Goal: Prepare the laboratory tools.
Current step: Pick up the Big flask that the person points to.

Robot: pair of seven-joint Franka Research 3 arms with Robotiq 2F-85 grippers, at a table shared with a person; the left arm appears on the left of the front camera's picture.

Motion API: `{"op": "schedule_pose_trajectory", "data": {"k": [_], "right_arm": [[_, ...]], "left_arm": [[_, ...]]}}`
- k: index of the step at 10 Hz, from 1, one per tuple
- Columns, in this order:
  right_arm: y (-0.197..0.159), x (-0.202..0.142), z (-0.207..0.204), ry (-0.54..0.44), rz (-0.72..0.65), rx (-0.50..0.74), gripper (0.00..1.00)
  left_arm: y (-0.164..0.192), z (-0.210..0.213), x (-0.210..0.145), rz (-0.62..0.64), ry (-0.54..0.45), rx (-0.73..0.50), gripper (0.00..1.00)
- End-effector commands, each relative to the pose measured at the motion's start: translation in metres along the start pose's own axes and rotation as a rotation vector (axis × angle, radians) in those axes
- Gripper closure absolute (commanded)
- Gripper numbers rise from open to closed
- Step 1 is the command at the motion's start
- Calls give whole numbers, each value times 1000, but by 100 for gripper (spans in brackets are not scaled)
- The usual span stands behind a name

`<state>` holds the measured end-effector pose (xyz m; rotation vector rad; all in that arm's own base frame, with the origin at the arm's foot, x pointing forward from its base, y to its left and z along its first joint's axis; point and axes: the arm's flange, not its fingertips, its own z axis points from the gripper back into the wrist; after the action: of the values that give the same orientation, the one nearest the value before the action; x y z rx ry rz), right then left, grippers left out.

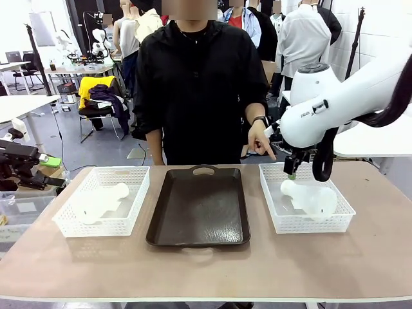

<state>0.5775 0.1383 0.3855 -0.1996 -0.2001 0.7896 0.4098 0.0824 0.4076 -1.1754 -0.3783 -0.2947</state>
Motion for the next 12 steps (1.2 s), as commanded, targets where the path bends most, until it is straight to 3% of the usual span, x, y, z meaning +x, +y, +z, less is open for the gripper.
{"op": "schedule_pose_trajectory", "data": {"k": [1,7,12], "right_arm": [[-1,9,1,44,-33,57,0],[-7,13,-30,92,-53,199,0],[-9,18,-48,134,-54,242,0]], "left_arm": [[-1,2,0,-1,-1,2,0],[-1,2,0,-1,-1,2,0],[-1,2,0,-1,-1,2,0]]}}
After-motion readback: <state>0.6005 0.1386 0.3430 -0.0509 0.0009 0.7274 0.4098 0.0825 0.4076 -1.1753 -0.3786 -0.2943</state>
